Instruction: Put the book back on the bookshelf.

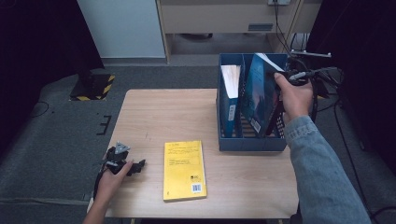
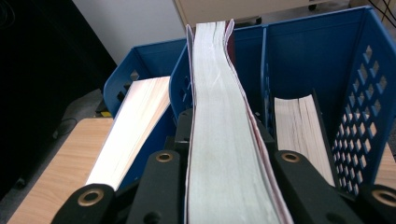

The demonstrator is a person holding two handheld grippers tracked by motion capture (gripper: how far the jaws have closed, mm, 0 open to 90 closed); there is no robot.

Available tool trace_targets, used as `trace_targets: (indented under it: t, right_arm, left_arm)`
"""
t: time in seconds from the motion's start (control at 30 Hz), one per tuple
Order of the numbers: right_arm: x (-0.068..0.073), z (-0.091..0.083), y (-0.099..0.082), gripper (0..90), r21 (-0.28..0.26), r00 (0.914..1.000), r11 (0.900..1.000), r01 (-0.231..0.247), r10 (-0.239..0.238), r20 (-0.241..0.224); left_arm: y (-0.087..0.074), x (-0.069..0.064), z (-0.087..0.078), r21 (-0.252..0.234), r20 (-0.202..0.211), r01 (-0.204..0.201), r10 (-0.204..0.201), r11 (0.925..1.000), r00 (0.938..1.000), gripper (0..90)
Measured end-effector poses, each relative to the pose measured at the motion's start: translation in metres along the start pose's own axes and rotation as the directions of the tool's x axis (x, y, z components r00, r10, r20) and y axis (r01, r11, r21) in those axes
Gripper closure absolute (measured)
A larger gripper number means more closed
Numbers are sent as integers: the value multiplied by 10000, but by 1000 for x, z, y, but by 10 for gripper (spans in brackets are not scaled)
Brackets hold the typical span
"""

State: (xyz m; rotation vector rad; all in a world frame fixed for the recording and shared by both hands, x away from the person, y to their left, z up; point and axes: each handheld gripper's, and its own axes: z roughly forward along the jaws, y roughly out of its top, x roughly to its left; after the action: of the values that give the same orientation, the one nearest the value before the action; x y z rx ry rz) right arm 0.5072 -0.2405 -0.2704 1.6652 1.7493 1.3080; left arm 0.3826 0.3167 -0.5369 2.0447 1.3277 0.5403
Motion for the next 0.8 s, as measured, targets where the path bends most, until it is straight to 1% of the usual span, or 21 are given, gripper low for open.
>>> trace_targets:
  t: [0.03,0.07,0.17,0.27,0.43,0.53,0.57,0.63,0.73,0.8]
  right_arm:
    - [0,0,0,725,0,10000,10000,0,0,0]
    - [0,5,0,725,8,10000,10000,-35,35,-10]
    - [1,10,-1,725,-64,10000,10000,-44,45,18]
    - [3,20,-4,724,-120,9998,9997,-203,204,32]
    - [5,34,-10,725,-36,9999,9999,-155,155,20]
    - [5,43,-15,726,-33,9998,10000,-91,91,176]
    - [4,46,-17,725,-11,9998,10000,-24,25,209]
    - [2,51,-22,725,-45,9996,10000,-78,79,254]
    - [-2,56,-28,725,-69,9994,9996,-278,279,224]
    - [-3,57,-29,724,-63,9993,9995,-318,320,206]
  left_arm:
    - [0,0,0,0,0,0,0,10000,10000,0]
    - [0,0,0,1,1,-4,4,10000,10000,0]
    - [0,0,0,-2,2,-2,2,10000,10000,0]
    - [0,0,0,0,2,-6,6,10000,10000,0]
    - [0,0,0,43,3,-55,55,10000,10000,0]
    - [0,0,0,43,9,-62,62,10000,10000,0]
    - [0,0,0,43,11,-63,63,10000,10000,0]
    - [0,0,0,69,14,-92,92,9999,10000,0]
    - [0,0,0,67,20,-94,94,9999,10000,0]
    - [0,0,0,67,21,-94,94,9999,10000,0]
